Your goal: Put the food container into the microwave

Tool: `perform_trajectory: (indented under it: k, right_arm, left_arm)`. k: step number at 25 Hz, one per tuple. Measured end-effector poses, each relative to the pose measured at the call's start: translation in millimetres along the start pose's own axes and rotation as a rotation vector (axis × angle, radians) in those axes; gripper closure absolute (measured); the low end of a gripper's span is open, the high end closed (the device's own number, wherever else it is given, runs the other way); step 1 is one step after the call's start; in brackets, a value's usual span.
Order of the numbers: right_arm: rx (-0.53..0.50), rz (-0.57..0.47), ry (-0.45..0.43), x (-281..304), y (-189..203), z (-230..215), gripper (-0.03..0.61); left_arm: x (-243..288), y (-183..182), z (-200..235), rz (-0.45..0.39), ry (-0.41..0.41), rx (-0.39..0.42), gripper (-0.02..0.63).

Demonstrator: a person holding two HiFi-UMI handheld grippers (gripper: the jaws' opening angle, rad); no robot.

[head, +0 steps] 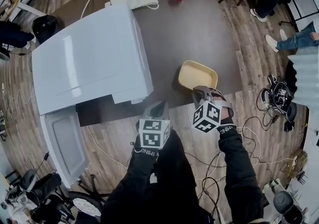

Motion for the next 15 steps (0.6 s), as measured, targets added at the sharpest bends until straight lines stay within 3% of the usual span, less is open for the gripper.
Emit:
perform_trajectory:
  k: [10,15]
  right_arm:
    - [-0.032,-0.034,0.078,-50,-34,40,0.546]
    - [-0.05,-0.036,0.091,-74,-51,84,0.546]
  left_arm:
    - [-45,23,3,-0.037,0.014,0.009,0.58]
    - [-83,52,15,-0.062,0.009,0.003,0.58]
Point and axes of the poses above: the fingertips, and each gripper's own axes: x forward along the fingers, z to its left, y out of its underside, the point moved 2 cm from there along -x, backward along the fingers, and after that the axes turned 3 degrees about z, right-handed, at the moved point
